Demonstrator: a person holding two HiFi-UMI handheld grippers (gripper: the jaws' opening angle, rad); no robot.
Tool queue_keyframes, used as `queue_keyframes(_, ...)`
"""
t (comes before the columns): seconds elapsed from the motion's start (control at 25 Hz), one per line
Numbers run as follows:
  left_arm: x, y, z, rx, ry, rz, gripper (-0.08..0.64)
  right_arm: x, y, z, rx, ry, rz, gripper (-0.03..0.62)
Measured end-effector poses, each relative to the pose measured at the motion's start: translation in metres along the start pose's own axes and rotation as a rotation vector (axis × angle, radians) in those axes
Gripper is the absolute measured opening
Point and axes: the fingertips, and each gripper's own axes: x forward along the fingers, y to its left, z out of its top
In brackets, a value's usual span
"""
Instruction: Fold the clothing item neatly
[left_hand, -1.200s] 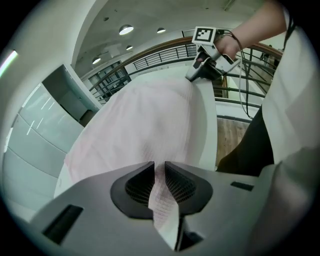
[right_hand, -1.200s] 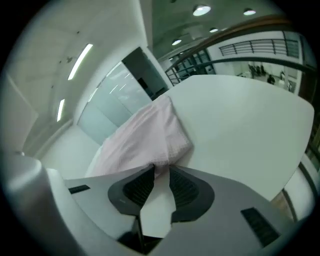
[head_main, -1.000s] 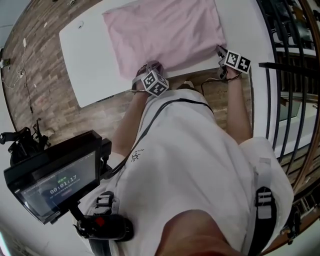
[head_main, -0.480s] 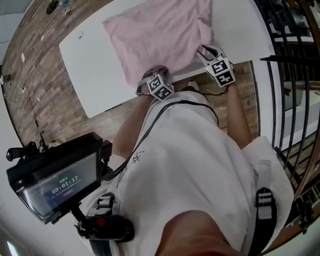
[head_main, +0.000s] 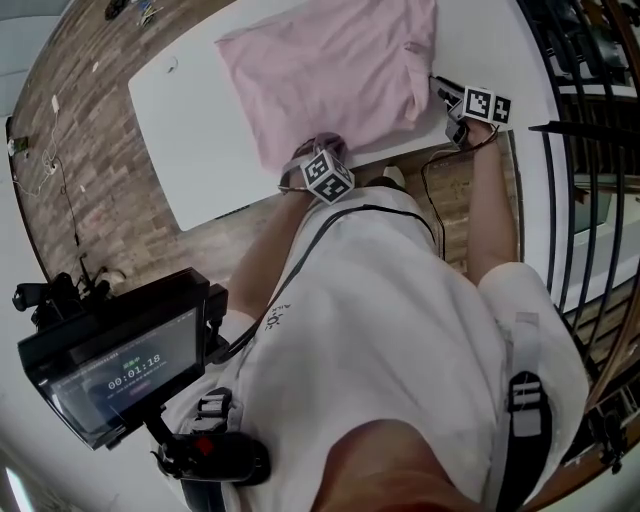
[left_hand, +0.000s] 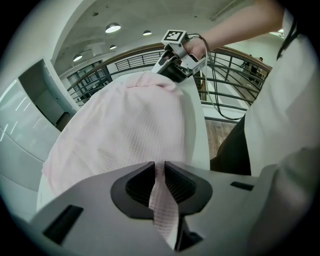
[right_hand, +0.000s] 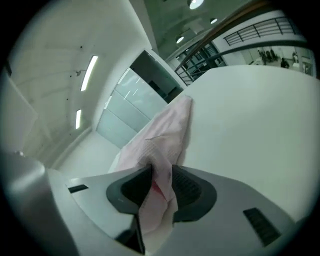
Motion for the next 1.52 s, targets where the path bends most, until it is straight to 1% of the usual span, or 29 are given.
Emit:
queue_keyframes(0.04,0.0,0.001,-0.001,-0.002,0.001,0.001,0.046,0.005,0.009,-0.002,-0.006,0.015,0.034,0.103)
queue_keyframes(0.08,0.0,0.001,-0.002,-0.005,0.002,0.002,0.046,0.008,0.018,-0.004,-0.039,0.029,0.052,0.018)
queue_keyframes(0.12,0.0,0.001,-0.002,-0.006,0.003,0.001,0.046,0.01,0.026,-0.006,-0.092,0.038,0.051,0.009)
queue_keyframes(0.16,0.0,0.0,-0.002,-0.007,0.005,-0.001,0.046,0.008,0.031,-0.006,-0.158,0.04,0.032,0.009)
queue_keyframes(0.2,0.0,0.0,-0.002,-0.007,0.006,-0.005,0.046,0.004,0.035,-0.005,-0.226,0.032,0.0,0.009)
queue_keyframes(0.28,-0.001,-0.001,-0.001,-0.012,0.008,-0.012,0.046,-0.014,0.041,0.003,-0.346,-0.015,-0.093,0.009)
queue_keyframes(0.36,-0.001,-0.001,-0.001,-0.016,0.008,-0.01,0.046,-0.043,0.04,0.011,-0.441,-0.063,-0.219,0.009)
queue_keyframes(0.4,-0.001,-0.001,-0.002,-0.015,0.009,-0.006,0.046,-0.058,0.038,0.011,-0.495,-0.062,-0.289,0.009)
queue_keyframes(0.44,0.0,0.0,-0.002,-0.013,0.009,-0.002,0.046,-0.072,0.035,0.007,-0.562,-0.039,-0.359,0.009)
queue_keyframes(0.52,0.001,0.001,-0.002,-0.007,0.01,0.004,0.046,-0.091,0.027,-0.01,-0.692,0.059,-0.475,0.009)
queue_keyframes(0.56,0.001,0.002,-0.002,-0.005,0.01,0.004,0.046,-0.096,0.02,-0.022,-0.717,0.119,-0.51,0.009)
queue_keyframes(0.64,-0.001,0.002,-0.002,-0.016,0.011,0.001,0.046,-0.099,-0.008,-0.05,-0.674,0.245,-0.565,0.025)
queue_keyframes(0.68,-0.001,0.003,-0.002,-0.028,0.01,0.001,0.046,-0.103,-0.025,-0.061,-0.653,0.301,-0.61,0.025)
queue_keyframes(0.72,0.0,0.003,-0.002,-0.041,0.008,0.002,0.045,-0.11,-0.039,-0.065,-0.654,0.341,-0.661,0.025)
queue_keyframes(0.76,0.0,0.003,-0.002,-0.052,0.005,0.001,0.046,-0.118,-0.049,-0.064,-0.668,0.357,-0.698,0.023)
queue_keyframes(0.8,0.0,0.004,-0.002,-0.056,0.005,0.002,0.046,-0.123,-0.051,-0.059,-0.676,0.337,-0.703,0.023)
queue_keyframes(0.84,-0.001,0.006,-0.002,-0.054,0.005,0.008,0.046,-0.124,-0.047,-0.051,-0.672,0.284,-0.673,0.023)
queue_keyframes(0.92,-0.008,0.01,0.001,-0.046,-0.012,0.044,0.046,-0.114,-0.024,-0.036,-0.654,0.137,-0.546,0.023)
queue_keyframes(0.96,-0.013,0.014,0.004,-0.048,-0.031,0.072,0.046,-0.105,-0.011,-0.031,-0.656,0.085,-0.483,0.023)
queue_keyframes(1.0,-0.018,0.018,0.007,-0.056,-0.049,0.102,0.046,-0.095,-0.002,-0.028,-0.671,0.063,-0.44,0.023)
queue_keyframes(1.04,-0.022,0.022,0.008,-0.067,-0.061,0.129,0.046,-0.084,0.004,-0.028,-0.699,0.069,-0.418,0.023)
queue_keyframes(1.12,-0.024,0.03,0.004,-0.085,-0.055,0.163,0.046,-0.062,0.0,-0.035,-0.766,0.139,-0.421,0.023)
queue_keyframes(1.24,-0.012,0.036,-0.014,-0.105,-0.006,0.164,0.046,-0.045,-0.015,-0.044,-0.851,0.239,-0.457,0.023)
queue_keyframes(1.28,-0.008,0.038,-0.019,-0.127,-0.004,0.157,0.046,-0.042,-0.018,-0.044,-0.875,0.25,-0.463,0.023)
queue_keyframes(1.4,-0.007,0.042,-0.026,-0.226,-0.028,0.149,0.046,-0.038,-0.018,-0.041,-0.92,0.261,-0.472,0.021)
queue_keyframes(1.52,-0.007,0.042,-0.028,-0.257,-0.042,0.173,0.044,-0.037,-0.019,-0.044,-0.929,0.27,-0.476,0.008)
